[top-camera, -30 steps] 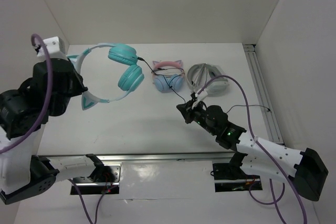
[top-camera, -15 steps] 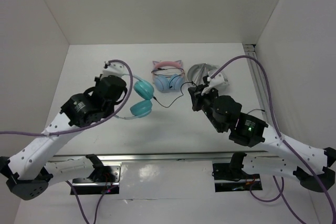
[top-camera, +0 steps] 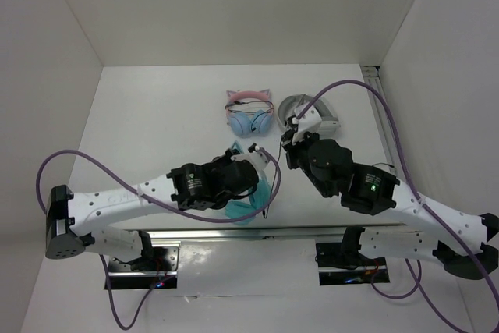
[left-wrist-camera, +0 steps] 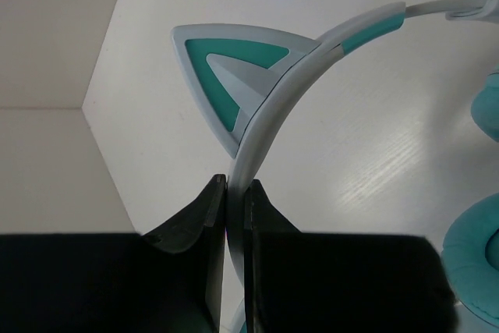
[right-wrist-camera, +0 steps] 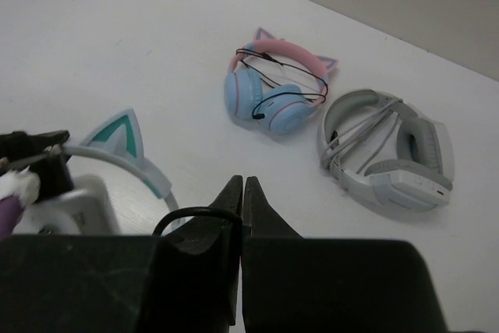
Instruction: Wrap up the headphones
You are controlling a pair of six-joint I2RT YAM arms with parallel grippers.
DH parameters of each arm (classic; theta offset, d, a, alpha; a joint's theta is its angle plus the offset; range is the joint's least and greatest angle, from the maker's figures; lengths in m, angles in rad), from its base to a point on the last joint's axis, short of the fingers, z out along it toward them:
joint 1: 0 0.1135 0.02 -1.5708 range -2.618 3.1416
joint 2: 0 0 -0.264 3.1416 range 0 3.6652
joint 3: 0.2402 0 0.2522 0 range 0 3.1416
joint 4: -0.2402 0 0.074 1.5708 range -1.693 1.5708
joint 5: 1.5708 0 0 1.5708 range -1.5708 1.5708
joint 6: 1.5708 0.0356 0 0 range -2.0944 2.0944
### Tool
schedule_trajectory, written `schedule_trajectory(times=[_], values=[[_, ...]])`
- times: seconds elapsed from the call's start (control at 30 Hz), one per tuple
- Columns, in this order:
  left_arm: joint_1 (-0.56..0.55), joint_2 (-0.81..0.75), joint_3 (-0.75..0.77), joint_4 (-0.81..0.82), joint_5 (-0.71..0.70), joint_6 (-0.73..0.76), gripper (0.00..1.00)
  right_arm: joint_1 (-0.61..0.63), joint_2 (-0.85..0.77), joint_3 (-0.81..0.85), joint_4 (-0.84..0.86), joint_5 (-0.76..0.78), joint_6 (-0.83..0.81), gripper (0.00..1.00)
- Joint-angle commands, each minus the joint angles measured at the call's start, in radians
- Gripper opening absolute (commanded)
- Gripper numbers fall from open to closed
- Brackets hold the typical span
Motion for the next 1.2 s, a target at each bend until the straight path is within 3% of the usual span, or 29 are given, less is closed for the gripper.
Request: schedule_trajectory(times=[0.0, 0.23, 0.67, 0.77, 0.93, 1.03, 1.17], values=[[-0.047, -0.055, 0.017, 0.034, 0.09, 0.025, 0.0, 0.007, 0.008, 0.05, -0.03, 0.093, -0.019, 0.0], [-0.102, -0.168, -0.014, 0.008, 0.408, 0.034, 0.0, 0.007, 0.097, 0.05, -0.007, 0.129, -0.029, 0.0], [-0.113, -0.347, 0.014, 0.058, 0.615, 0.054, 0.0, -0.079, 0.174, -0.017, 0.124, -0.046, -0.022, 0.0], [-0.113, -0.424, 0.025, 0.109, 0.64, 0.054, 0.0, -0.125, 0.162, -0.06, 0.159, -0.138, -0.022, 0.0], [-0.113, -0.515, 0.072, 0.172, 0.672, 0.044, 0.0, -0.17, 0.117, -0.126, 0.265, -0.458, -0.042, 0.0], [-0.113, -0.515, 0.083, 0.216, 0.617, -0.009, 0.0, -0.17, 0.117, -0.169, 0.332, -0.609, -0.051, 0.0], [-0.113, -0.506, 0.092, 0.284, 0.559, -0.07, 0.0, -0.17, 0.097, -0.251, 0.501, -0.788, -0.039, 0.1]])
